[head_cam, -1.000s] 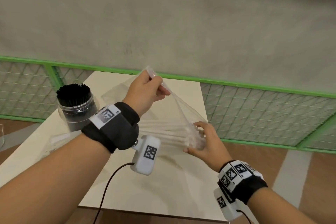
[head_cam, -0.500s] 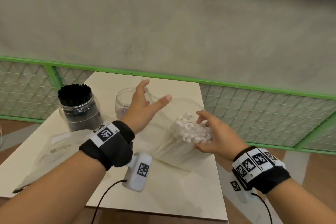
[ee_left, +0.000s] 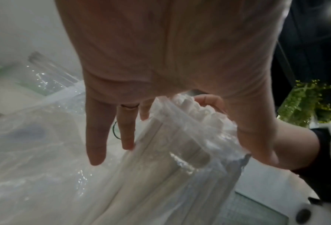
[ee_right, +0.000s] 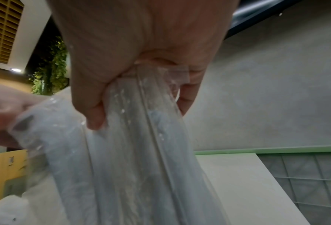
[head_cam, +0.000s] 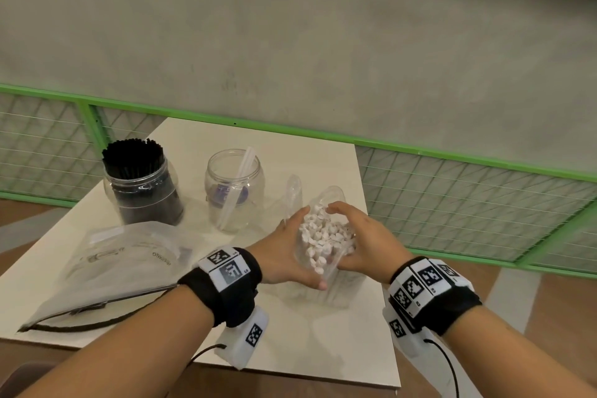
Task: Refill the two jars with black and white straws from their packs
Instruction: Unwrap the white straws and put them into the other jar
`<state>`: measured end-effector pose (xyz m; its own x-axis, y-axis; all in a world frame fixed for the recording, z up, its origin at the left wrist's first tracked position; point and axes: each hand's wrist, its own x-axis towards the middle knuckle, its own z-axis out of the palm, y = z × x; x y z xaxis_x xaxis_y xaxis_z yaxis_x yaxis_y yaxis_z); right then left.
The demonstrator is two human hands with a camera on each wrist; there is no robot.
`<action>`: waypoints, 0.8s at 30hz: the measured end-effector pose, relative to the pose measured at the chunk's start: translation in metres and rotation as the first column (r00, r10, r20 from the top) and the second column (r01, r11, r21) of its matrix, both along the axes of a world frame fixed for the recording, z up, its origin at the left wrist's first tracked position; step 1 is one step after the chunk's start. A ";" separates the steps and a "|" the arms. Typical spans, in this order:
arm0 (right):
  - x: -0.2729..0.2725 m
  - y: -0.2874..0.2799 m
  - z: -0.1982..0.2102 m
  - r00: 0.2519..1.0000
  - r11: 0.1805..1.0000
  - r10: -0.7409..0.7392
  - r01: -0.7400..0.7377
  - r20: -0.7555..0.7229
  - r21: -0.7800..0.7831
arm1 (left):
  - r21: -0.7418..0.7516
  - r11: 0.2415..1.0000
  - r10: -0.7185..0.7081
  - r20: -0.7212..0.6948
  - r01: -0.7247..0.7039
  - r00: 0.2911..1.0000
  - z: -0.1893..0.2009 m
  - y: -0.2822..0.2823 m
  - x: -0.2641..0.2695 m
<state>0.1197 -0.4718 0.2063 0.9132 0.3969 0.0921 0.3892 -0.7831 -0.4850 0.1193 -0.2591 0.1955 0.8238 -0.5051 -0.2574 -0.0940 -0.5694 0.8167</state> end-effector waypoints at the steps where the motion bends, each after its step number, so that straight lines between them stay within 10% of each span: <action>1: 0.002 -0.001 -0.002 1.000 1.000 -0.010 0.010 0.001 0.013 | 0.020 1.000 -0.008 0.022 0.008 1.000 -0.001 -0.001 0.001; 14: 0.006 0.003 0.005 0.998 0.973 0.035 -0.044 0.046 0.225 | -0.138 0.976 0.192 0.194 -0.167 0.962 -0.016 0.017 0.022; 24: 0.025 0.021 -0.025 0.964 0.988 0.052 -0.089 0.261 0.130 | 0.031 0.959 0.274 0.175 -0.283 0.946 -0.033 0.048 0.020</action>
<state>0.1443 -0.4508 0.1817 0.8221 0.4260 0.3776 0.5662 -0.6809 -0.4645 0.1397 -0.2115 0.1620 0.9632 -0.2381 -0.1243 -0.0579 -0.6359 0.7696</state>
